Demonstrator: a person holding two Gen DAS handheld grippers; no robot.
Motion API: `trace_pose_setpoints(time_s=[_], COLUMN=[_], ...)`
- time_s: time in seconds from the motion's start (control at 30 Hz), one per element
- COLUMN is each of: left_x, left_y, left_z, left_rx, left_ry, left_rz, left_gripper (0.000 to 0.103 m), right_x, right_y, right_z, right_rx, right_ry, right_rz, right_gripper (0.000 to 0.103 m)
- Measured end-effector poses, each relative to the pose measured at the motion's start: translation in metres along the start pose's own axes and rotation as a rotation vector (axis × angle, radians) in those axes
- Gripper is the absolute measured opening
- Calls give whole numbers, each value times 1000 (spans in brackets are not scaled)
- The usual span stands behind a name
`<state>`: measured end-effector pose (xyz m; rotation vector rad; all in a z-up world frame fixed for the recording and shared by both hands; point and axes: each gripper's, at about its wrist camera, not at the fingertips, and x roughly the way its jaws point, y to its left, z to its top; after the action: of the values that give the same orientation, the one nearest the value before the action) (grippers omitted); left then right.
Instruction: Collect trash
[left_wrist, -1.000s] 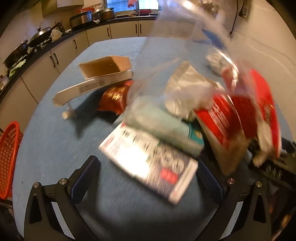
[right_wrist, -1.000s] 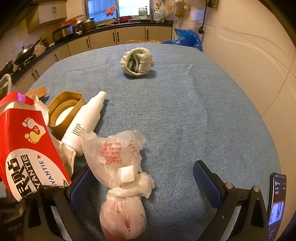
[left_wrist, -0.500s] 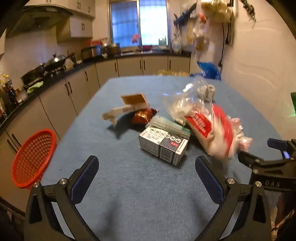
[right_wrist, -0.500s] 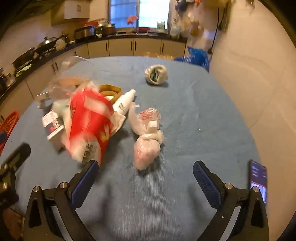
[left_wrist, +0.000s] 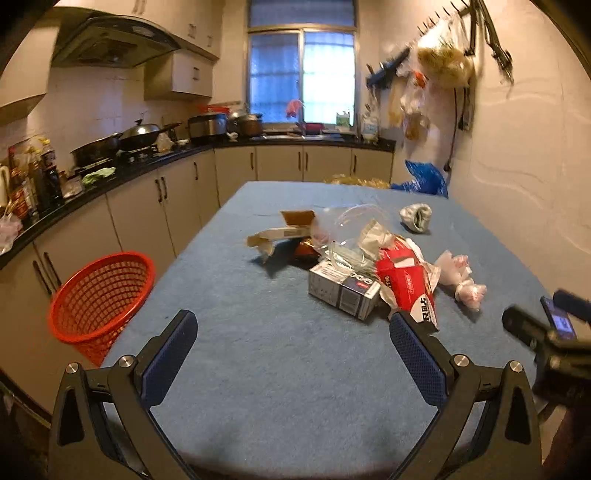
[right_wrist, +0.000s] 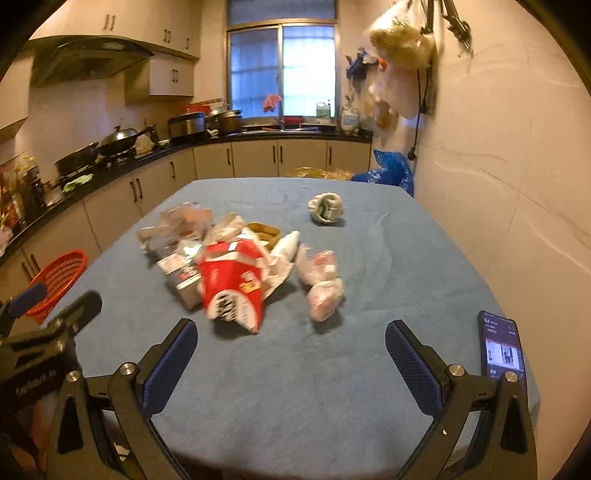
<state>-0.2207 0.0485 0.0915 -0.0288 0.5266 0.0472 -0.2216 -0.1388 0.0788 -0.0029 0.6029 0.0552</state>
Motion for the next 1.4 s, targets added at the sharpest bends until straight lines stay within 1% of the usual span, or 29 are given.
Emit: trace_pose_setpoints(time_s=[0.07,0.17,0.23,0.33,0.43,0.73,1.4], left_x=[-7,-18,-21,-21,-15,-7,7], left_y=[5,14,16,17,20,25,22], left_z=[-4,-12,-17,-20,-22,-25,-33], left_rx=[-14,-36,-38,-35,-36,-41,-22], left_ry=[-27,-91,-113,-125,-125,-110,-75], left_rz=[1,22,31,44,55,62,70], left_gripper=[103,103,103,103,103,103,103], right_x=[-12,-26,-28,-23,-19,-15,6], right_y=[9,15,19,22,23,24,27], right_z=[-4,-8,-8,-6,-7,-8,-13], right_rx=[-4,-11,-27,-37,-46,-54,-58], right_ry=[-29,-87,-97,-82,-69,-74,-29], right_rz=[11,-3,-5,0,-4,1,19], right_gripper=[99,98,98,98,98,98,98])
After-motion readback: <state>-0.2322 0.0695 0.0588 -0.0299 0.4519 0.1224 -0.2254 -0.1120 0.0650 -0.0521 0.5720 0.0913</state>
